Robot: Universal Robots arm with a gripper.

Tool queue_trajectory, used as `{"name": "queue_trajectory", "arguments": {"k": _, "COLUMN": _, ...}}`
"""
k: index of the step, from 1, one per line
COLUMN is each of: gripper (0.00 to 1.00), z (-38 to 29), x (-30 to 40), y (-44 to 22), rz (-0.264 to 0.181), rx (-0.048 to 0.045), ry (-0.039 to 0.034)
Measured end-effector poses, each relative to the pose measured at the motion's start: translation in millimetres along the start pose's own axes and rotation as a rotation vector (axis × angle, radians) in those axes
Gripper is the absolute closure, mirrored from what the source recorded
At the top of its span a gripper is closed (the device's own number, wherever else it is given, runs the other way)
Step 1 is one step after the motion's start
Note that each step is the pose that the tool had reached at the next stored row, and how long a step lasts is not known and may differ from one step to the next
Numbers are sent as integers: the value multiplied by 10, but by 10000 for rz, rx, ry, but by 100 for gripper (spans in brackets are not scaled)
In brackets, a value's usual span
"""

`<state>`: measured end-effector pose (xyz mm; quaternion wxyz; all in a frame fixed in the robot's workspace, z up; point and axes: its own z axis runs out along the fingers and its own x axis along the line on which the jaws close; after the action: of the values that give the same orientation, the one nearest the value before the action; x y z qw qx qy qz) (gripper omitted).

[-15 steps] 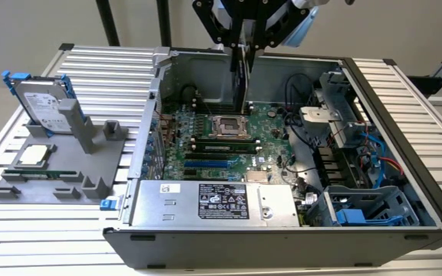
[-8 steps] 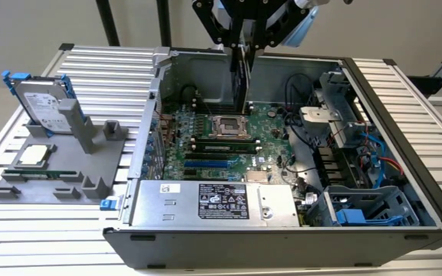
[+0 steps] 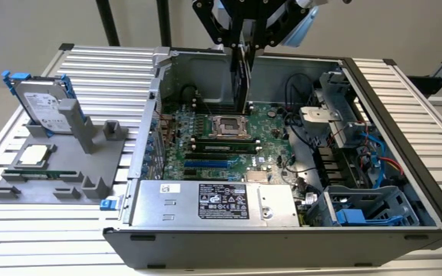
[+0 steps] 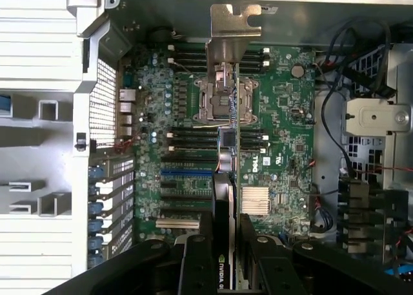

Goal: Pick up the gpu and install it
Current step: 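Insert the gpu into the slot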

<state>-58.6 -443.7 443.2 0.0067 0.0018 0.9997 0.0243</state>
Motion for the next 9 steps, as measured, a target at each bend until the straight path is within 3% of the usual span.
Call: {"name": "queue_trajectory", "arguments": {"k": 9, "gripper": 100, "z": 0, "x": 0, "y": 0, "rz": -66, "rx": -2, "ry": 3}}
